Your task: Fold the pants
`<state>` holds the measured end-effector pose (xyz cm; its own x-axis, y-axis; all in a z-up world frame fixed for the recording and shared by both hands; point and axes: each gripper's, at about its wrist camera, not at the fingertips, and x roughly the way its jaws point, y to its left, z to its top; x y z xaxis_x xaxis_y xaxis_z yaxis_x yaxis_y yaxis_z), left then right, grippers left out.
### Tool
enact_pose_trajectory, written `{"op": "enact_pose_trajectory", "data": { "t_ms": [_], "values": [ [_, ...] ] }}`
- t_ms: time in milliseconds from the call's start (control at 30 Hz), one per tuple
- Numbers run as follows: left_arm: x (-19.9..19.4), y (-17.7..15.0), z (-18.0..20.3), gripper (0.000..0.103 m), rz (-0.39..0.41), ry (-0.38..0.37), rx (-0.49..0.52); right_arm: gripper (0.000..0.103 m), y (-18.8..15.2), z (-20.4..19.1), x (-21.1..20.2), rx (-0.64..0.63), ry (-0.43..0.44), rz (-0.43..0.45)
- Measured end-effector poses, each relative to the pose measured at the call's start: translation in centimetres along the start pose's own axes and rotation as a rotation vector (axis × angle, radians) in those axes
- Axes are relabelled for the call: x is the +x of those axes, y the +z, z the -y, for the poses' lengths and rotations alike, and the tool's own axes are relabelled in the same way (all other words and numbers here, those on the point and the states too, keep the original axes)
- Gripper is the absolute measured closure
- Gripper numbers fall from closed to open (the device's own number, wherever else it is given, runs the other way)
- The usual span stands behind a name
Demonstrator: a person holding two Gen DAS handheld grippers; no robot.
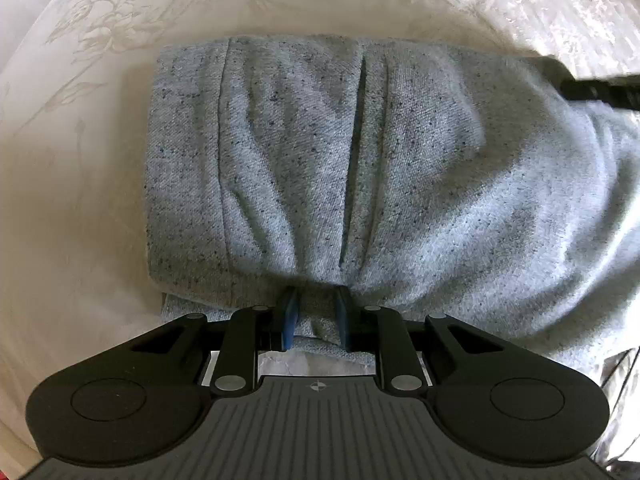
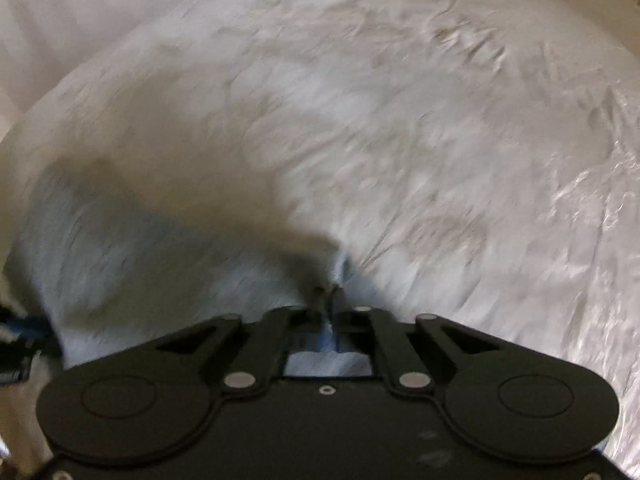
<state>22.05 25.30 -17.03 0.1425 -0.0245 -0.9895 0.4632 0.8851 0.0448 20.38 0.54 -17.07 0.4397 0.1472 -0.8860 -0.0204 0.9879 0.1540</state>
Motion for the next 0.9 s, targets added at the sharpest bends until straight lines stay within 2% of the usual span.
{"op": "enact_pose_trajectory", "data": {
  "t_ms": [133,233,333,367,400,567,633,667,733,833,900],
  "values": [
    [0.2,0.2,0.3,0.083,-0.003,0.008,0.001,0.099,-2.7,-2.6,-0.9,-0.077,0.054,-0.028],
    [0.0,0.4,0.6,0.083,-0.004,0.016,0.009,0.095,-3.9,-3.4,-0.5,-0.128,0.026,-0.016],
    [0.0,0.5,0.8,0.083,-0.005,0.017,0.006,0.079,-3.0,-2.5,-0.5,-0.051,0.026,0.015],
    [0.0,0.5,0.8,0.083,-0.005,0.017,0.005,0.066,-2.4,-2.1,-0.5,-0.027,0.030,0.028],
    [0.1,0.5,0.9,0.083,-0.005,0.018,0.005,0.059,-1.8,-1.8,-0.5,-0.013,0.035,0.038],
    [0.1,0.2,0.5,0.083,-0.003,0.014,0.006,0.059,0.4,-0.8,0.6,0.040,0.097,0.020],
    [0.1,0.3,0.4,0.083,0.000,0.010,0.003,0.077,0.3,-0.2,1.2,0.119,0.134,-0.003],
    [0.0,0.3,0.3,0.083,0.002,0.009,0.002,0.098,0.3,-0.2,1.2,0.119,0.134,-0.003],
    [0.0,0.2,0.2,0.083,0.006,0.007,0.000,0.098,0.0,-0.3,0.6,0.121,0.134,-0.001],
    [0.0,0.0,0.1,0.083,0.016,0.005,0.013,0.100,0.7,0.3,-1.9,0.141,0.099,0.109],
    [0.1,-0.2,0.2,0.083,0.024,0.005,0.023,0.100,1.8,1.5,-1.8,0.209,0.091,0.129]
  ]
}}
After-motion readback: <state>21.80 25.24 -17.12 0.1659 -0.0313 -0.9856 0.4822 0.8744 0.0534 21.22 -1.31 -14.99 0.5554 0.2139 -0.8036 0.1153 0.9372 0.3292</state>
